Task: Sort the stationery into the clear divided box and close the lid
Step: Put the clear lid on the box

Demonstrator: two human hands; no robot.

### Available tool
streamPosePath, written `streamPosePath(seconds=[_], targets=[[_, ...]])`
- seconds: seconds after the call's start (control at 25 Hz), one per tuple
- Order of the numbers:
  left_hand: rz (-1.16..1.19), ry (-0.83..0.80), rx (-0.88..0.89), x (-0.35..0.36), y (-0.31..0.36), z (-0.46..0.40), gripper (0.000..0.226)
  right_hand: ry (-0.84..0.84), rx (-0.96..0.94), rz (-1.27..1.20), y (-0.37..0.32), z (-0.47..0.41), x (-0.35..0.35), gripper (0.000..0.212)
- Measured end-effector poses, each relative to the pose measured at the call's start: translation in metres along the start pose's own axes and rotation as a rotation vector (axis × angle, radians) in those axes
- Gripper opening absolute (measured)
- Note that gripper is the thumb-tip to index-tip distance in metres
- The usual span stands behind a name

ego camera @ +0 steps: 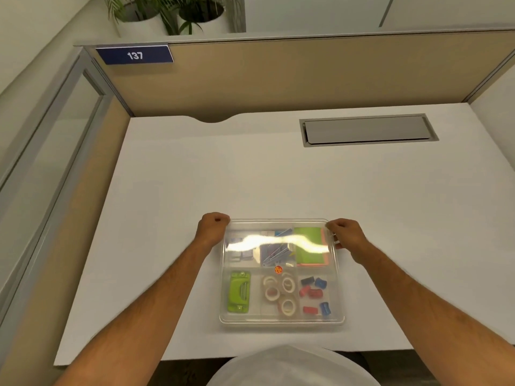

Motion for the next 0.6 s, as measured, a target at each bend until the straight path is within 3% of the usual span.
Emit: streamPosePath(seconds=[0.32,0.6], targets=[[0.053,0.037,-0.020,0.005,-0.009,-0.010,0.012,0.012,0.129,-0.062,-0.008,-0.013,0.004,0.007],[0.105,0.044,-0.035,-0.002,-0.025,0.014,0.007,0.005,0.132,-0.022,0.000,0.007,-0.007,0.021]])
Point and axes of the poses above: each hand's wrist, its own z-axis away from the middle knuckle, its own x-axis out of the palm, y = z × x, the point moved 3 cm from there along -z, towards the middle knuckle, and after that the axes turned 5 degrees about -z, right-handed, at the moved point
